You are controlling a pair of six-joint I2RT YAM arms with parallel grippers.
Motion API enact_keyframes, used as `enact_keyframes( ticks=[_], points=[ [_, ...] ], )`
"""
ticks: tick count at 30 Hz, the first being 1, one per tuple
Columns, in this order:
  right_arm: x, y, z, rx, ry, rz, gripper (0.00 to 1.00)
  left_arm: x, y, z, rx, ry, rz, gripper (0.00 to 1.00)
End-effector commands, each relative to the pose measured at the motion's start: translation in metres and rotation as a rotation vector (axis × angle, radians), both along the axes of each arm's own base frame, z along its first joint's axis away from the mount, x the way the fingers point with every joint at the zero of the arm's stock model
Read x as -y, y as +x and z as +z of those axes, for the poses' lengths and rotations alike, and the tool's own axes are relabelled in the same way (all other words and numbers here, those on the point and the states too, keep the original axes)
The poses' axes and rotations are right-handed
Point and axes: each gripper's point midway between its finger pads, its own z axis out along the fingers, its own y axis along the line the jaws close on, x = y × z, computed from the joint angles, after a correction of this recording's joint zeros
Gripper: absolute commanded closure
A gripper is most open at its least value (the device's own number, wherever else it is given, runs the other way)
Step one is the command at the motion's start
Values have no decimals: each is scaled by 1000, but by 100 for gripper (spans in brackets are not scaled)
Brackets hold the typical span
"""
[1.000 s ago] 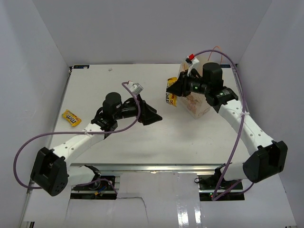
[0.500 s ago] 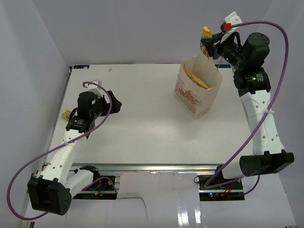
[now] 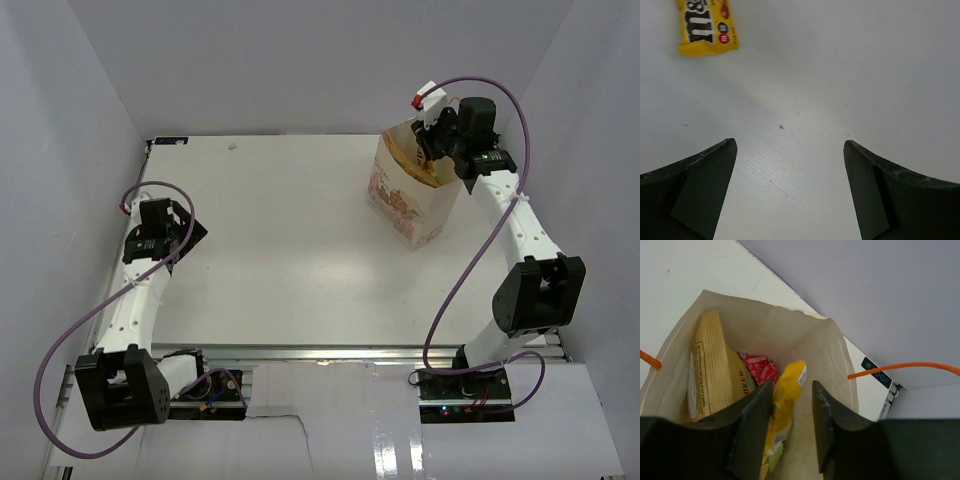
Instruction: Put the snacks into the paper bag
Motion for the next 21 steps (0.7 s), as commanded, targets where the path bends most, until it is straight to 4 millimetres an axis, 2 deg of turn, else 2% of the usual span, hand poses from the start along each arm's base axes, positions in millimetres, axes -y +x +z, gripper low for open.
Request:
enact_keyframes(
  ticks=[1, 3, 5, 6, 8, 9, 10, 11, 12, 13, 15, 18, 19, 21],
  points=[
    [4, -4, 49, 124, -1, -7, 51, -35, -7, 3, -62, 34, 226, 2],
    [3, -9, 56, 116, 14, -4, 49, -48, -8, -7, -123, 45, 318, 2],
    [1, -16, 69, 121, 49, 10, 47, -64, -10, -4, -161, 75, 403, 2],
    [3, -20, 69, 104, 61, 11, 46, -68, -8, -12, -203, 85, 425, 2],
    [-1, -34, 83, 103, 103, 47, 46, -79, -2, -6, -214, 111, 470, 2],
    [-5, -46, 86, 89, 120, 90, 46, -82, 0, -13, -251, 123, 483, 2],
    [-8, -54, 88, 84, 128, 120, 45, -85, 4, -13, -255, 131, 489, 2],
    [-11, -61, 87, 76, 122, 158, 45, -90, 12, -5, -237, 149, 504, 2],
    [-13, -69, 81, 61, 118, 191, 45, -93, 16, -6, -239, 157, 518, 2],
    [-20, -85, 82, 50, 124, 257, 41, -98, 24, -10, -251, 169, 526, 2],
    [-25, -102, 72, 32, 117, 306, 36, -109, 30, -28, -311, 194, 538, 2],
    [-25, -109, 60, -11, 119, 311, 35, -124, 42, -38, -348, 202, 552, 2],
    [-24, -109, 56, -27, 120, 303, 35, -133, 41, -53, -395, 205, 559, 3],
    [-23, -112, 50, -63, 127, 297, 33, -144, 51, -61, -397, 176, 558, 4]
  ],
)
